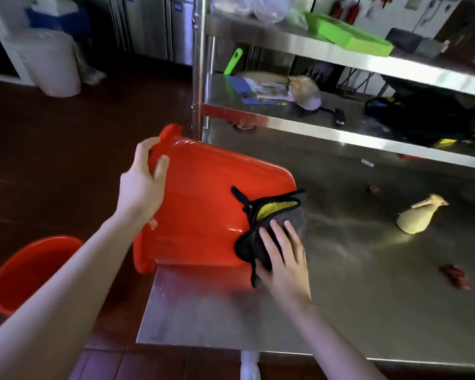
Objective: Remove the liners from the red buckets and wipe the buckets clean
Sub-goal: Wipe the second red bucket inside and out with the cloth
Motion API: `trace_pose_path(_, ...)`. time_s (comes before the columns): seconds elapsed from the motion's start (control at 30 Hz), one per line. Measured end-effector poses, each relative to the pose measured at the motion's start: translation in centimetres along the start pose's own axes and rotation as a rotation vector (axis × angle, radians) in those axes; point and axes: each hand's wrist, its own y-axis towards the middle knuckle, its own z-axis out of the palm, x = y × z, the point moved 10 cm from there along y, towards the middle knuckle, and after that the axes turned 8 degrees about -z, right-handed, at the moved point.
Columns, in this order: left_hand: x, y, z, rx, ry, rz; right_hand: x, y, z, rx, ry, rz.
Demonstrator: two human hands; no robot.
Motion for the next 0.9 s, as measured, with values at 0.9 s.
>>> trace_pose_path(0.9,-7.2,-11.5,-2.2,-0.197,0.414,0.681,4.2,13.6,-7.2,-0.033,1.221,0.546)
